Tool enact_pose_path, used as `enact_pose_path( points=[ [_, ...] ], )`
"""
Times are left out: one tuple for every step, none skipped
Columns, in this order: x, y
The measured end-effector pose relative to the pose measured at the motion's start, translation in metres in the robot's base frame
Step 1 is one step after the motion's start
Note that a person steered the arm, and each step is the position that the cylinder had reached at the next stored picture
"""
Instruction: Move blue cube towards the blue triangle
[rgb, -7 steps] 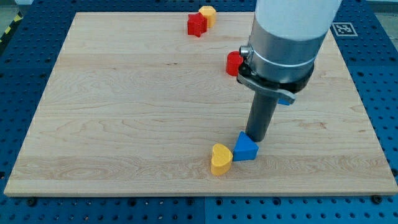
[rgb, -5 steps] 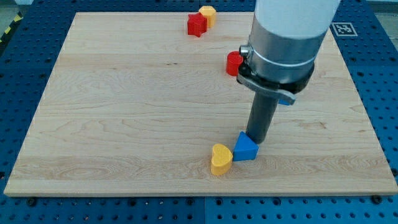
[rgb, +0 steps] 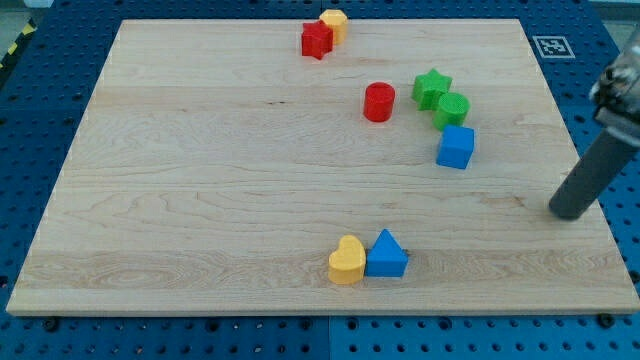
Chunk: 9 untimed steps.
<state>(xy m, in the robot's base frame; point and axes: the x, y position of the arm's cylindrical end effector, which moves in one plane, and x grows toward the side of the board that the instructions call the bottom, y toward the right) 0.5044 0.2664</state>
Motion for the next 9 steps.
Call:
enact_pose_path(
  points=[
    [-0.062, -0.021],
    [-0.07, -0.094],
    [-0.07, -0.167],
    [-0.088, -0.171],
    [-0.102, -0.189],
    [-0.091, -0.206],
    [-0.034, -0.173],
    [0.009, -0.162],
    [0.005, -0.162]
  ],
)
